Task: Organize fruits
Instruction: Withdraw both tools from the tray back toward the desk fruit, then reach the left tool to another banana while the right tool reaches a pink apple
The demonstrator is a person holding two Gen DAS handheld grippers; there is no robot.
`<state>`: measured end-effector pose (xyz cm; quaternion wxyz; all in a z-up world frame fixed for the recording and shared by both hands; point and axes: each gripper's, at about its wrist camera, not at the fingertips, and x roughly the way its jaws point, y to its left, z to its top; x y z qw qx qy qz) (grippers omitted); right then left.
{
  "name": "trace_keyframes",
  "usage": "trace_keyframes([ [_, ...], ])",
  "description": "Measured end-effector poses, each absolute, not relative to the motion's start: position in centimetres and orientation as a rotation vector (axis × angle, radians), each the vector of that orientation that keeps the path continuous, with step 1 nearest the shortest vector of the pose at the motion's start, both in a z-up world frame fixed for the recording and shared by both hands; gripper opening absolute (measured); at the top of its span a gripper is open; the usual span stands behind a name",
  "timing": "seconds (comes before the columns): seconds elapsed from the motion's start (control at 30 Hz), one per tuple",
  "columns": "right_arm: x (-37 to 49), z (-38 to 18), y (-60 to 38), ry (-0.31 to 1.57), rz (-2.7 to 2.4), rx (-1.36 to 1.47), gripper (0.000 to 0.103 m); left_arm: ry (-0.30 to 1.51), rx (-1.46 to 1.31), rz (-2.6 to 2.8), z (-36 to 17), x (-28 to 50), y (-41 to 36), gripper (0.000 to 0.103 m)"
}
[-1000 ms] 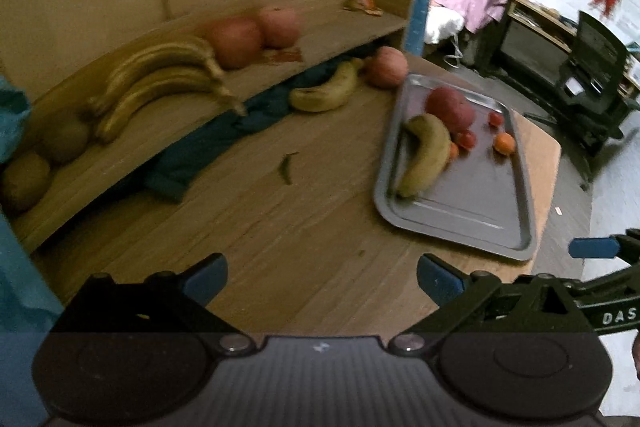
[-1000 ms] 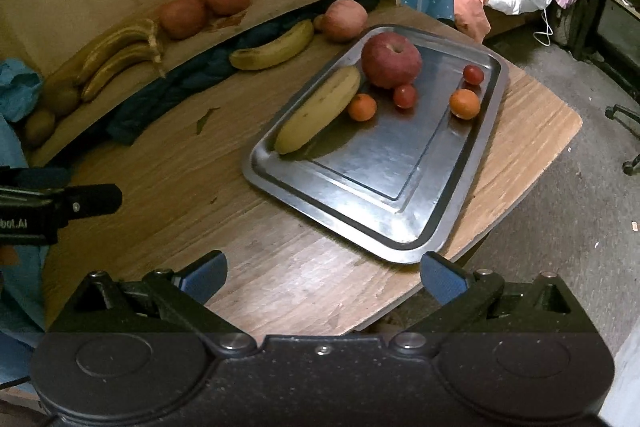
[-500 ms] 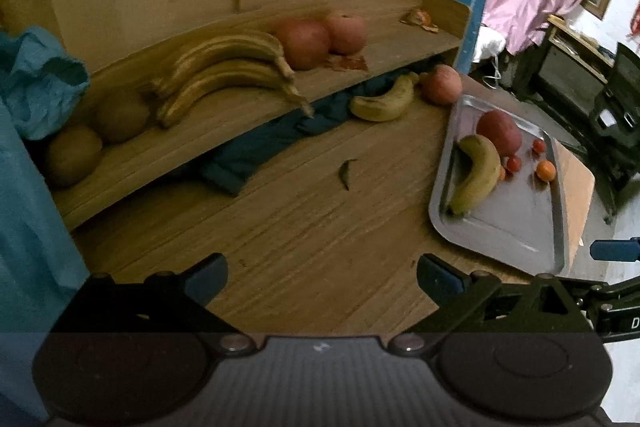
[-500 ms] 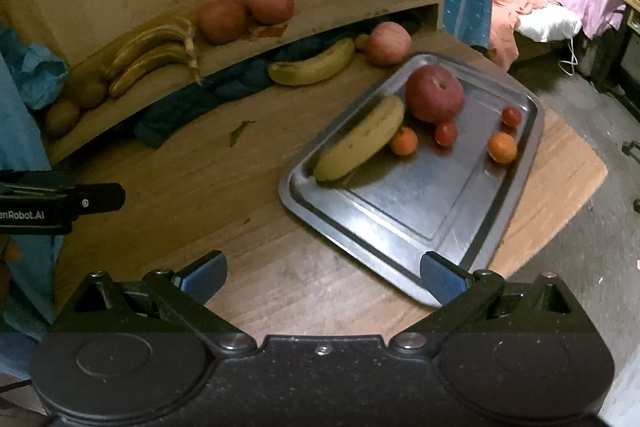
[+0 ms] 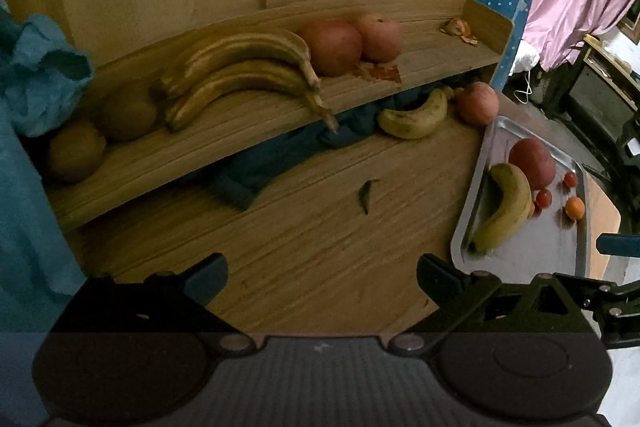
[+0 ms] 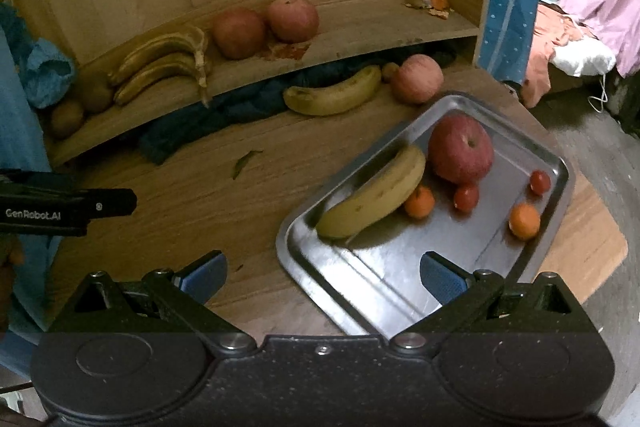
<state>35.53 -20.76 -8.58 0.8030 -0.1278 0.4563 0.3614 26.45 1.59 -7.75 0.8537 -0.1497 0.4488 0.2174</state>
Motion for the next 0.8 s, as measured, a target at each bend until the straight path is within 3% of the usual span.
trace_keyframes([
  [0.5, 45.0, -10.1, -20.7, 0.960, 0.791, -0.346, 0.102, 0.961, -0.304, 0.430, -9.9, 36.1, 0.6, 0.103],
  [0.8, 52.3, -11.4, -19.8, 0.907, 0.821, -0.447, 0.102, 0.944, -0.033, 0.340, -10.3, 42.7, -1.6, 0.103],
])
